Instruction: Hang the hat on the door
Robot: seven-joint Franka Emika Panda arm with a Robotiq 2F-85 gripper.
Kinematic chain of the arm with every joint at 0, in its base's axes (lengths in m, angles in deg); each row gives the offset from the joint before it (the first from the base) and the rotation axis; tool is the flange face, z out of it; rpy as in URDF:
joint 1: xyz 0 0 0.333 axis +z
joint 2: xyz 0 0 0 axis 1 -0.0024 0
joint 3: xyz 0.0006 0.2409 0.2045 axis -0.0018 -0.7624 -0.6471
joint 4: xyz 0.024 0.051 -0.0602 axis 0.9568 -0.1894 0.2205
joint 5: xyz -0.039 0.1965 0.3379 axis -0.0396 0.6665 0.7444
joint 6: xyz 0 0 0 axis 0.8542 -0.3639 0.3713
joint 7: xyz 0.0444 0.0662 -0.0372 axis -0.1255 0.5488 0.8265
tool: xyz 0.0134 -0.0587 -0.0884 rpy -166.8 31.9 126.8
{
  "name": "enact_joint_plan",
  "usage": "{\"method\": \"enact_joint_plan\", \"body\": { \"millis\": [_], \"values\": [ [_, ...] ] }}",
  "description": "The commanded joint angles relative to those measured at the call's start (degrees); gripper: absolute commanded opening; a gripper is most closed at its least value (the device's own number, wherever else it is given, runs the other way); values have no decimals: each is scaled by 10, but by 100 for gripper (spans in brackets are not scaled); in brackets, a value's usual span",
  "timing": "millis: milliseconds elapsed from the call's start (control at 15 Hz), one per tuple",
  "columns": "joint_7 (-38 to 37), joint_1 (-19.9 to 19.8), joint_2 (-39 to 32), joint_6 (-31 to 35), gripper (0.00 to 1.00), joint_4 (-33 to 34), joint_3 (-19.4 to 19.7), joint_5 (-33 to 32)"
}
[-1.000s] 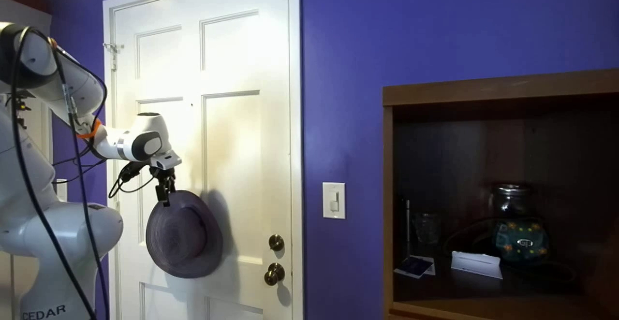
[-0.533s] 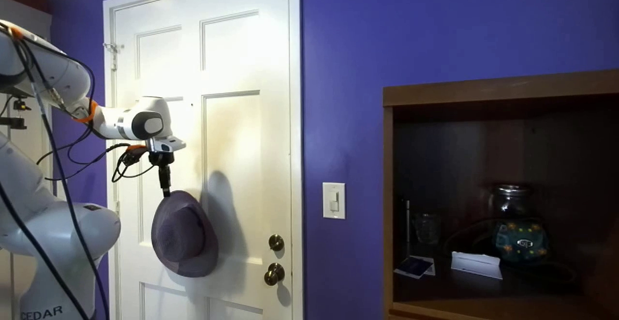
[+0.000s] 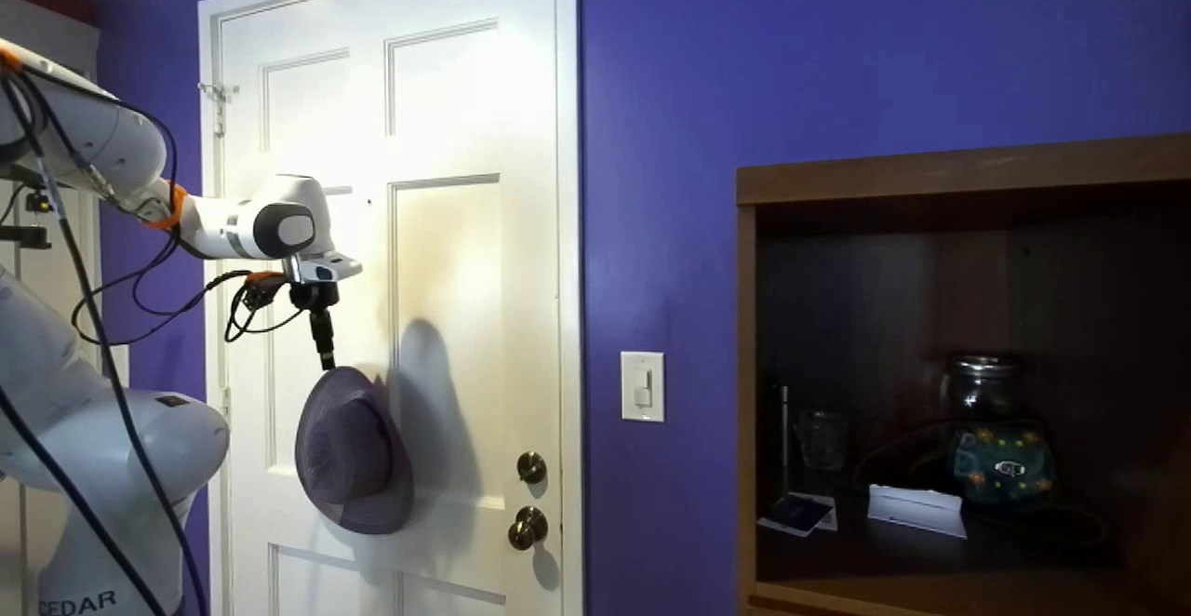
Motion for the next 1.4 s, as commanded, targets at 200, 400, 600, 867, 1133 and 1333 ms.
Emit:
{"method": "enact_joint_plan", "body": {
  "millis": [200, 400, 600, 867, 1133, 1333],
  "values": [
    [122, -4, 18, -37, 100, 18, -7, -11],
    [198, -13, 27, -75, 100, 35, -10, -23],
    [247, -24, 32, -130, 100, 59, -9, -29],
    [272, -44, 31, -222, 100, 103, -9, -40],
    [316, -55, 31, -283, 100, 142, -13, -79],
    [339, -56, 31, -300, 100, 160, -14, -99]
  ]
}}
